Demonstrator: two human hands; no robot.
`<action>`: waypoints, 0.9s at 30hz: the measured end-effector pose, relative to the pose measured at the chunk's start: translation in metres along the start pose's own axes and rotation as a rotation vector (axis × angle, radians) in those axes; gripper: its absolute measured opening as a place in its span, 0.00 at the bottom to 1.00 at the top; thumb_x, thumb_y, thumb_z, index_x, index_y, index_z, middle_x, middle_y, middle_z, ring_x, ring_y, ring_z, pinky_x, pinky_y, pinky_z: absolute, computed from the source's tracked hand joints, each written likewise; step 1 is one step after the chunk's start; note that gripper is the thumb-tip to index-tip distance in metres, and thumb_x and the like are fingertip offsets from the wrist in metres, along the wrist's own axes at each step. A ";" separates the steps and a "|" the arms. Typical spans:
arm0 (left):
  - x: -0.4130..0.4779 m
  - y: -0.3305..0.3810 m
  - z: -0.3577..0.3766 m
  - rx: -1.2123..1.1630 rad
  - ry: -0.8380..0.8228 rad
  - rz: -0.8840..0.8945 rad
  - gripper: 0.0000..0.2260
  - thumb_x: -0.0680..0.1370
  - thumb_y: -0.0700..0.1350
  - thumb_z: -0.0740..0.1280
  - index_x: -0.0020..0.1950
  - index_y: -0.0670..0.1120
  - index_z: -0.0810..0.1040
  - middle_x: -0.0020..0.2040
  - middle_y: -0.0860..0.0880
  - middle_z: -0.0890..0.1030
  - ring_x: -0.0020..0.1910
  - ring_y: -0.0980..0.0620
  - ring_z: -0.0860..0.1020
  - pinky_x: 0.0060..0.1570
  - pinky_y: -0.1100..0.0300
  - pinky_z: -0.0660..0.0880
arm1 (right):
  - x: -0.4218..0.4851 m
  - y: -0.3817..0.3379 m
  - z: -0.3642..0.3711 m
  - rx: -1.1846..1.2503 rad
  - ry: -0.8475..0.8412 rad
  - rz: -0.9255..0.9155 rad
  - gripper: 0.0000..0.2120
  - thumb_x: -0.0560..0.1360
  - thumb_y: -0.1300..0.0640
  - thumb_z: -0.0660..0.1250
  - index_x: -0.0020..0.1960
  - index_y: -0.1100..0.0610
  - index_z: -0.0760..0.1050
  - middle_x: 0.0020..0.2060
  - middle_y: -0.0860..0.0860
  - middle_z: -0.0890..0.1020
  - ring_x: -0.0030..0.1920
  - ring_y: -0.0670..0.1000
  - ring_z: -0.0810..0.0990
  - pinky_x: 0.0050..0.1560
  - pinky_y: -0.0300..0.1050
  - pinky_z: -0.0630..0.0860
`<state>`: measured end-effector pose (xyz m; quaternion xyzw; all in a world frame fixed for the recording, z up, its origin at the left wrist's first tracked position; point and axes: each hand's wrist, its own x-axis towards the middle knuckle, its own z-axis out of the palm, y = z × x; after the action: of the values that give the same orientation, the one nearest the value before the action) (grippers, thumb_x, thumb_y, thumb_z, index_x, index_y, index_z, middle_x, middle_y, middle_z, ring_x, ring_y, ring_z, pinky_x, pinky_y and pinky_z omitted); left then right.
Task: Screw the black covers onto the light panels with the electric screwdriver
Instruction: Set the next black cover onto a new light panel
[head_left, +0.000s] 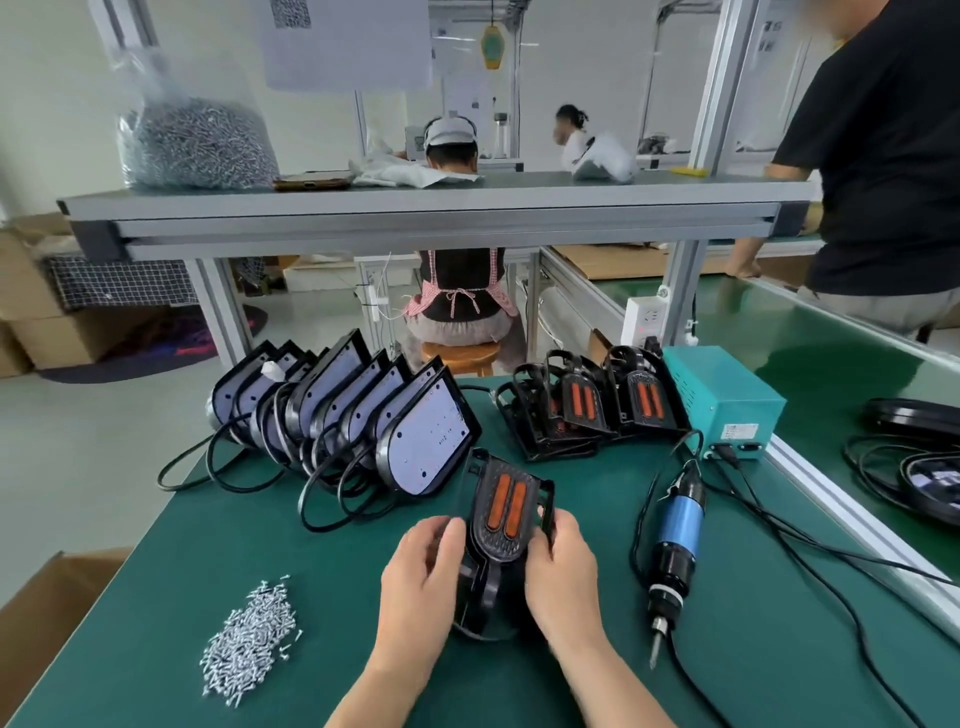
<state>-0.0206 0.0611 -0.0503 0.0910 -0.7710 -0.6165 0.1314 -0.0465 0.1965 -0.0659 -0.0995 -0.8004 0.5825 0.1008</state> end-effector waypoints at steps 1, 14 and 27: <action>0.005 0.006 -0.004 0.042 0.077 0.055 0.05 0.80 0.52 0.64 0.47 0.59 0.79 0.46 0.58 0.80 0.49 0.61 0.77 0.48 0.63 0.70 | 0.001 0.000 0.000 0.027 0.021 0.004 0.09 0.85 0.61 0.57 0.53 0.50 0.73 0.45 0.44 0.81 0.45 0.48 0.79 0.40 0.33 0.70; 0.123 0.064 -0.035 1.242 0.012 0.097 0.26 0.77 0.63 0.65 0.64 0.44 0.70 0.59 0.45 0.77 0.59 0.41 0.76 0.47 0.51 0.73 | 0.005 0.008 0.002 0.367 0.104 0.104 0.10 0.85 0.61 0.57 0.54 0.50 0.75 0.43 0.50 0.84 0.32 0.40 0.78 0.41 0.44 0.75; 0.126 0.053 -0.024 1.259 0.042 0.006 0.11 0.81 0.48 0.58 0.57 0.42 0.72 0.54 0.44 0.80 0.54 0.43 0.78 0.45 0.54 0.70 | 0.006 0.005 -0.001 0.511 0.151 0.149 0.07 0.85 0.59 0.58 0.54 0.50 0.74 0.35 0.40 0.84 0.33 0.38 0.80 0.46 0.49 0.77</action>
<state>-0.1316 0.0122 0.0173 0.1609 -0.9836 -0.0419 0.0693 -0.0518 0.2009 -0.0703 -0.1728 -0.6080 0.7623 0.1390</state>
